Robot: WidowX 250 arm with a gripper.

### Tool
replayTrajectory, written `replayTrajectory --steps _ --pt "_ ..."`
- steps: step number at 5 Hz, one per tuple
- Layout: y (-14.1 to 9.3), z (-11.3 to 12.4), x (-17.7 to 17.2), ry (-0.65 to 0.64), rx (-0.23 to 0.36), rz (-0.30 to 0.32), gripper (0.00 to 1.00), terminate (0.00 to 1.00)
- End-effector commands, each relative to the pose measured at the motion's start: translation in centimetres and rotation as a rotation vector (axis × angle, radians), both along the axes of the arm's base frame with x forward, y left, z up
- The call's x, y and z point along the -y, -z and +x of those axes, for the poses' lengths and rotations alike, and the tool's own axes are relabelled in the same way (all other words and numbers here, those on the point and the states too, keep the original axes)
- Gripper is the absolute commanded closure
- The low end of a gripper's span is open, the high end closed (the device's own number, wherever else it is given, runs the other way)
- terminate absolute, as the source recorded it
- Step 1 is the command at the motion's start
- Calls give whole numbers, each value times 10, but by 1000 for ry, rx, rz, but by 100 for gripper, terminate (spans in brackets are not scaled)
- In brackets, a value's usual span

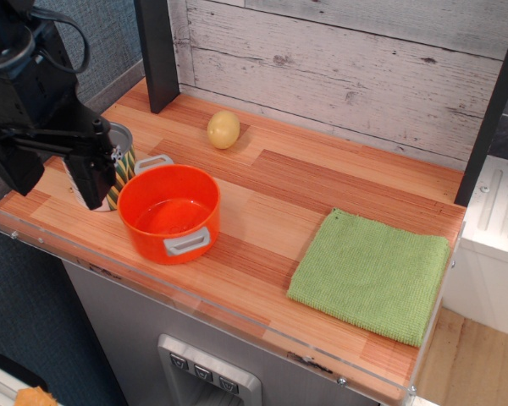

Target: Slide the green rag next to the egg.

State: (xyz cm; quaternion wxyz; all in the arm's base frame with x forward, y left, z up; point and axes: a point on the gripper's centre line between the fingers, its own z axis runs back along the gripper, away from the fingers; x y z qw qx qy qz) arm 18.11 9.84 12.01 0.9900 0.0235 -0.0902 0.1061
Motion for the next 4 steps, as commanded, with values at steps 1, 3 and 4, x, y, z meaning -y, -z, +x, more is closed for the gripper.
replayTrajectory --steps 1,3,4 --pt "0 0 0 0 0 0 0 0" --pt "0 32 72 42 51 8 0 0" --pt "9 52 109 79 47 -17 0 0"
